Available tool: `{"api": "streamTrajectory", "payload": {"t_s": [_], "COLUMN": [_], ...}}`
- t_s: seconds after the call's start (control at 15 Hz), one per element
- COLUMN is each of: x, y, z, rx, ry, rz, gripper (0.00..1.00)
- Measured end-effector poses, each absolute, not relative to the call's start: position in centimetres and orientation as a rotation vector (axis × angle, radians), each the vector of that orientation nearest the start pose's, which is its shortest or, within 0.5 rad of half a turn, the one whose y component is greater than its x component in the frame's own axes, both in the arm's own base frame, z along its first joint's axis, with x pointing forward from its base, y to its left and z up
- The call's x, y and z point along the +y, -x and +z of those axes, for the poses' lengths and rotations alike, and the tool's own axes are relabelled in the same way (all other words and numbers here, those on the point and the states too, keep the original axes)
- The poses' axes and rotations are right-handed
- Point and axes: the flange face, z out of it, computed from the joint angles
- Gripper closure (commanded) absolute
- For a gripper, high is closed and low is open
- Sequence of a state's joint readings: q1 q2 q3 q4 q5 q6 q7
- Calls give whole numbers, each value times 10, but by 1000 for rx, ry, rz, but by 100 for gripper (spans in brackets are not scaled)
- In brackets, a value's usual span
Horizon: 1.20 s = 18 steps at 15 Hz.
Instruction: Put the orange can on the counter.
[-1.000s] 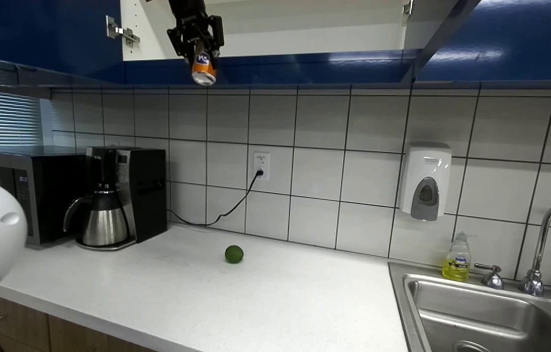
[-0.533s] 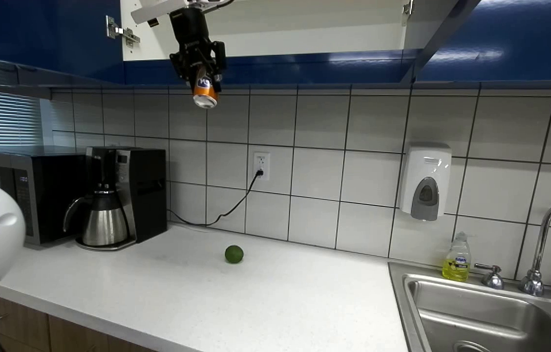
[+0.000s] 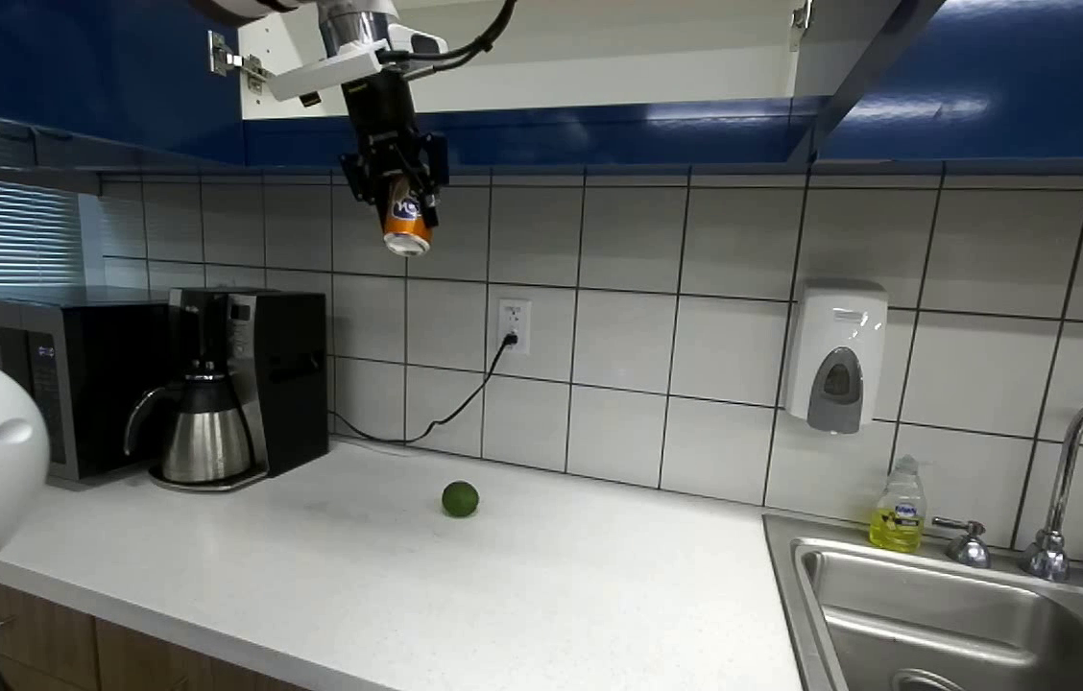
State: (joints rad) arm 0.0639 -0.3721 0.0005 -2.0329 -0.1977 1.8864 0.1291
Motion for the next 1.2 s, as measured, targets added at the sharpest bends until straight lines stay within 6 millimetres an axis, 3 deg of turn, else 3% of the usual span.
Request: {"api": "streamTrajectory", "payload": {"t_s": [0.53,1.2], "x": [-15,-48], "y": [-474,-511], "z": [552,423], "rx": [102,146], "ry": [3280,3281], "rz": [-360,-249], "gripper": [62,62]}}
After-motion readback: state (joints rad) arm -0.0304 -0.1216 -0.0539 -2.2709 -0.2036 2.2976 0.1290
